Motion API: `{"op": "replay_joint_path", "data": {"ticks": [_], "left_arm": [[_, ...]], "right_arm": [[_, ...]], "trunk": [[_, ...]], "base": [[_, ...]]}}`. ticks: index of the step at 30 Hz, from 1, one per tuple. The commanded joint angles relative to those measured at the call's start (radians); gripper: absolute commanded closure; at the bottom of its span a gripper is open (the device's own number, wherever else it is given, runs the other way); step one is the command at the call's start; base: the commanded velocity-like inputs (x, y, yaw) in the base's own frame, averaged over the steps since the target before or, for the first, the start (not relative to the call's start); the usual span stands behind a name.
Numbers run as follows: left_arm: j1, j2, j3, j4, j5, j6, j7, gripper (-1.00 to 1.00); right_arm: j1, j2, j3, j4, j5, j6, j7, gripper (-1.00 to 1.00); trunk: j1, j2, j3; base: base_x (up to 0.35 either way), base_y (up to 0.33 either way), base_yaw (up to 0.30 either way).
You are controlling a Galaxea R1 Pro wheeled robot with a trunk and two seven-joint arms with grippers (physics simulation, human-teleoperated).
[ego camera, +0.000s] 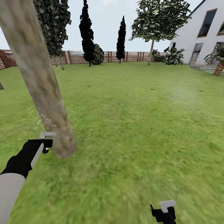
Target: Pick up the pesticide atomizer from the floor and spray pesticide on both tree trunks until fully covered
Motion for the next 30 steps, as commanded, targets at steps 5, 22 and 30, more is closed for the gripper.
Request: {"op": "replay_joint_path", "data": {"ticks": [5,22,30], "left_arm": [[-0.001,-0.002,-0.001,-0.031,-0.004,0.004,0.0,1.0],[-0.002,-0.002,0.002,-0.061,-0.007,0.006,0.0,1.0],[-0.002,-0.002,0.003,-0.061,-0.012,0.006,0.0,1.0]], "right_arm": [[0.0,0.0,0.0,0.0,0.0,0.0,0.0,-1.0],[0.0,0.0,-0.001,0.0,0.0,0.0,0.0,-1.0],[0.0,0.0,0.0,0.0,0.0,0.0,0.0,-1.0]], "trunk": [[0.0,0.0,0.0],[0.0,0.0,0.0],[0.0,0.0,0.0]], "base": [[0.164,-0.24,0.215],[0.218,-0.203,0.089],[0.176,-0.21,0.11]]}}
